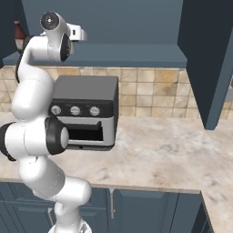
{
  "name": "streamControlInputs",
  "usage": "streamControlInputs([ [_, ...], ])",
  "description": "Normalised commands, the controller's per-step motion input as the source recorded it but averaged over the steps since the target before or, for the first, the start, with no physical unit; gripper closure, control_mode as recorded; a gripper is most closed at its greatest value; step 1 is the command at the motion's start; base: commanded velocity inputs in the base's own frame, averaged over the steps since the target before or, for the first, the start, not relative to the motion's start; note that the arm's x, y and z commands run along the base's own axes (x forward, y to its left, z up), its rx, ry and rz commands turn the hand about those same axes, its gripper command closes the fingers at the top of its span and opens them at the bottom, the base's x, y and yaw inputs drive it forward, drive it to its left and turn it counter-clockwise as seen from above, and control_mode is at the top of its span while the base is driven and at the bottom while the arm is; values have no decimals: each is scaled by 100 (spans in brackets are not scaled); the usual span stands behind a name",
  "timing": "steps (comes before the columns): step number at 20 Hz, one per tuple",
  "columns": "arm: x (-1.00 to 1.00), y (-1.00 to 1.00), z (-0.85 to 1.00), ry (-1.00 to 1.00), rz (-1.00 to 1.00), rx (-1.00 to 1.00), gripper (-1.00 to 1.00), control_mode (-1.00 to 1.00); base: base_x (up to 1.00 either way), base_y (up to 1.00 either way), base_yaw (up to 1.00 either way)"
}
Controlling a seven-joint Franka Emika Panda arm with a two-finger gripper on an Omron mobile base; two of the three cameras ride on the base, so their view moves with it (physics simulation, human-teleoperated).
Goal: Collect the paprika, ketchup, and shaker from the cabinet and place them next to the stove.
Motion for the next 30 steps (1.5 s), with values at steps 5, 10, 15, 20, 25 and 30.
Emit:
streamControlInputs([
  [5,18,7,-1,3,0,0,-100,-100,0,0,0],
  [10,17,10,-8,5,0,0,-100,-100,0,0,0],
  [15,13,10,-15,5,0,-1,100,-100,0,0,0],
  [20,2,0,-10,2,0,0,100,-100,0,0,0],
  [25,0,0,-3,0,0,0,100,-100,0,0,0],
  [30,0,0,-1,-2,0,0,100,-100,0,0,0],
])
